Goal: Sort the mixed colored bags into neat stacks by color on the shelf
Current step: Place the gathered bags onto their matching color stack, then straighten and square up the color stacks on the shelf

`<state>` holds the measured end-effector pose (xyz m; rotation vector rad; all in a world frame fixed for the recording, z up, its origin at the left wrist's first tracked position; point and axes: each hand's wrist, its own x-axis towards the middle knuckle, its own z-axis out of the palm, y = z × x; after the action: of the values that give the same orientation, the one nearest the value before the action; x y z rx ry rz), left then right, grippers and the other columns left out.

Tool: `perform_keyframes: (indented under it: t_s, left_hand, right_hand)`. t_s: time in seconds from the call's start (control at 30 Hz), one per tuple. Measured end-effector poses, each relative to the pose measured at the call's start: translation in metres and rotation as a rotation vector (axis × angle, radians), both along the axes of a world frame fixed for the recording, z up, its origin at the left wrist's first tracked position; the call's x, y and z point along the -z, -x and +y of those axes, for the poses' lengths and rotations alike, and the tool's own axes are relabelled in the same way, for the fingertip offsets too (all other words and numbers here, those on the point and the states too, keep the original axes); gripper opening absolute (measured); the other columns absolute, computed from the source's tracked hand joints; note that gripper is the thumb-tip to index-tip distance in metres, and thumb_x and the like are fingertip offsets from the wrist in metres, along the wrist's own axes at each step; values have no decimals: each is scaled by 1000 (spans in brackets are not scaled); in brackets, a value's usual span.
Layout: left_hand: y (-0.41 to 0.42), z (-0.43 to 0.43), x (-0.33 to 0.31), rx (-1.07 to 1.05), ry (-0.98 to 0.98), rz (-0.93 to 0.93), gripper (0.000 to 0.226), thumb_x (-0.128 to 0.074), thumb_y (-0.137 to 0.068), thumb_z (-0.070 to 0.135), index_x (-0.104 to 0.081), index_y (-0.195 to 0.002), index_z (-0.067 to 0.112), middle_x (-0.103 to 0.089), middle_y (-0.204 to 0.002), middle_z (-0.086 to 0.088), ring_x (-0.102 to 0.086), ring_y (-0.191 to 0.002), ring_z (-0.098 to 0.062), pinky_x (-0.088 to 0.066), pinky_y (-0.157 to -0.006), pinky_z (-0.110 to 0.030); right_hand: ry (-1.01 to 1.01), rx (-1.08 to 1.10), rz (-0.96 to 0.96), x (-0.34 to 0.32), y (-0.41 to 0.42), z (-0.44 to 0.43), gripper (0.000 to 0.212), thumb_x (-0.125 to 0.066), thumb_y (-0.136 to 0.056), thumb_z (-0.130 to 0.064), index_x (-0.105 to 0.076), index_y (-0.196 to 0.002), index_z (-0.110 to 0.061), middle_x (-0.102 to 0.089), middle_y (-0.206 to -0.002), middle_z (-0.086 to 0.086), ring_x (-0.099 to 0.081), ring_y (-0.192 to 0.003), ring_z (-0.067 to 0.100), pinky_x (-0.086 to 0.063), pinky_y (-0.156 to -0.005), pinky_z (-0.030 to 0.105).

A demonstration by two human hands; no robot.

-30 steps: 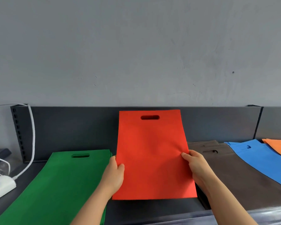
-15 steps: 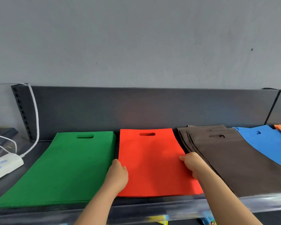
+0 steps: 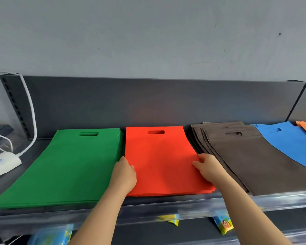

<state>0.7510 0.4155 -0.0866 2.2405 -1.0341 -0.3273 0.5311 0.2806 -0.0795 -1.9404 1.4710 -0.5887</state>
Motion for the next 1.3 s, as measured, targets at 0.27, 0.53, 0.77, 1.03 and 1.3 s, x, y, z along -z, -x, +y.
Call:
perform_keyframes:
  t_s: [0.27,0.53,0.77,1.03,1.3]
  left_hand:
    - [5,3,3,56,-15,-278,33,-48,-94,5,-42,-126,3,-51,-122,-12,-50,-107,-25,-44,-88,-32]
    - [31,-1,-20,197,74,-496,39,-42,-98,35,-51,-133,20,-57,-129,2,-55,-112,-21,-44,-92,-35]
    - [106,-38,-32,342,153,-482,37,-42,-97,37,-55,-130,27,-59,-125,7,-54,-108,-20,-42,-92,-32]
    - [197,-132,-34,273,-119,-172,38,-51,-94,39,-51,-112,5,-60,-114,-12,-56,-108,-31,-40,-78,-32]
    - [227,-182,-42,-34,-64,301,35,-71,-83,31,-49,-85,4,-53,-89,-7,-48,-83,-26,-38,-73,-30]
  right_hand:
    - [201,-27,207,4,-3,19,23,-55,-91,-27,-54,-101,-6,-58,-103,11,-55,-96,30,-40,-77,34]
    - [368,-51,225,-6,14,38,30,-52,-92,-27,-60,-110,-4,-57,-114,6,-52,-112,26,-43,-85,34]
    - [452,-6,324,-25,86,3,49,-47,-96,-36,-45,-138,-11,-43,-144,4,-38,-134,18,-30,-106,28]
    - [301,-29,575,-24,200,-104,59,-46,-93,-48,-36,-144,-20,-35,-150,5,-31,-139,22,-27,-114,39]
    - [210,-233,571,-2,220,-136,57,-35,-93,-59,-31,-145,-35,-24,-154,-1,-22,-140,25,-23,-113,43]
